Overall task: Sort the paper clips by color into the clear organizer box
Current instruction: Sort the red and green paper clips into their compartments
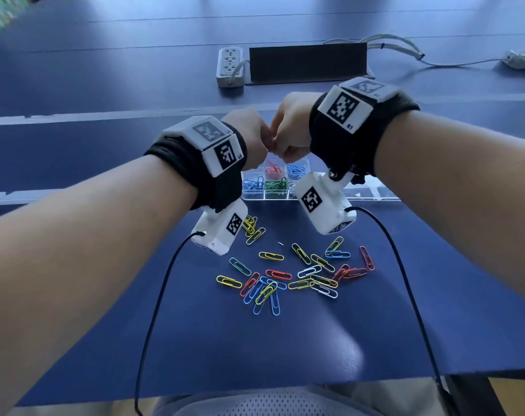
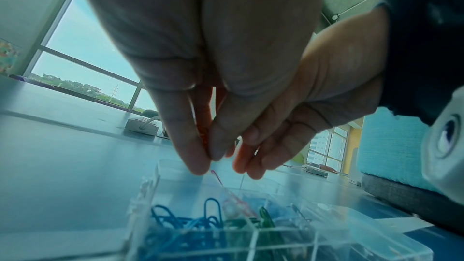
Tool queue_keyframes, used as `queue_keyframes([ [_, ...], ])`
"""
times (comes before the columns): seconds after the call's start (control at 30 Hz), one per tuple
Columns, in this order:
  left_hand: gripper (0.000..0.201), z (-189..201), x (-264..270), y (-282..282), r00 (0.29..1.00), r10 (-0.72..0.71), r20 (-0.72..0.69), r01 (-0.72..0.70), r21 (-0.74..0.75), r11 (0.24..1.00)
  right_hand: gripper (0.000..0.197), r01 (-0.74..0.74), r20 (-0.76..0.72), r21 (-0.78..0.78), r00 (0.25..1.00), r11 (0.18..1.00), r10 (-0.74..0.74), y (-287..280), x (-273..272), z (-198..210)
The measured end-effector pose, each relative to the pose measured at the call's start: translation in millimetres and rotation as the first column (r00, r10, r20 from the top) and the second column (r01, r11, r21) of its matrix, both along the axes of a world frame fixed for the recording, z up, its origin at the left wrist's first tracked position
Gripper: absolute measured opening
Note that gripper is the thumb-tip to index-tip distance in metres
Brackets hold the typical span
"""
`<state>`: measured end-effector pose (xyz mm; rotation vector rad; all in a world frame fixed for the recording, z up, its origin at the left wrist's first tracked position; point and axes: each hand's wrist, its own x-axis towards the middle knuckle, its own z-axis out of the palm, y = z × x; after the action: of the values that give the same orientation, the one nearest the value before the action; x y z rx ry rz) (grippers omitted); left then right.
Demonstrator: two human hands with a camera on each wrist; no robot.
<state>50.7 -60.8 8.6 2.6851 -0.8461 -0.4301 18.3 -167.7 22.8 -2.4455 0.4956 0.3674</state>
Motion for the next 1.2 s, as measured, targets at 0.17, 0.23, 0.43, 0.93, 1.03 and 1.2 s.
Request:
queue_keyframes([
  [0.17,0.034,-2,0,-4,0.998,-0.057,0.034,0.056,0.013,0.998,0.025,0.03,0.065,0.044,0.997,0.999,-0.033,0,-3,1],
  [0.23,0.038,-3,0,-8,0.995,-0.094,0.045,0.093,0.026,0.995,0.026,0.066,0.089,0.046,0.994,0.997,-0.07,-4,-7,1],
  [0.43,0.044,-4,-5,-16,0.978,-0.187,0.095,0.184,0.042,0.982,0.023,0.131,0.082,0.05,0.988,0.99,-0.134,-21,-25,-1],
  [0.93,0.04,-6,-16,-6,0.97,-0.198,0.138,0.203,-0.019,0.979,0.029,0.103,0.028,0.004,0.994,0.995,-0.103,-41,-67,-10],
  [1.03,0.035,-7,-19,-3,0.963,-0.217,0.158,0.222,-0.014,0.975,0.028,0.094,0.037,-0.016,0.995,0.995,-0.093,-41,-71,-10],
  [1.2,0.033,-11,-22,5,0.963,-0.222,0.152,0.232,-0.056,0.971,0.023,0.028,0.018,-0.058,0.999,0.998,-0.026,-35,-79,-11],
])
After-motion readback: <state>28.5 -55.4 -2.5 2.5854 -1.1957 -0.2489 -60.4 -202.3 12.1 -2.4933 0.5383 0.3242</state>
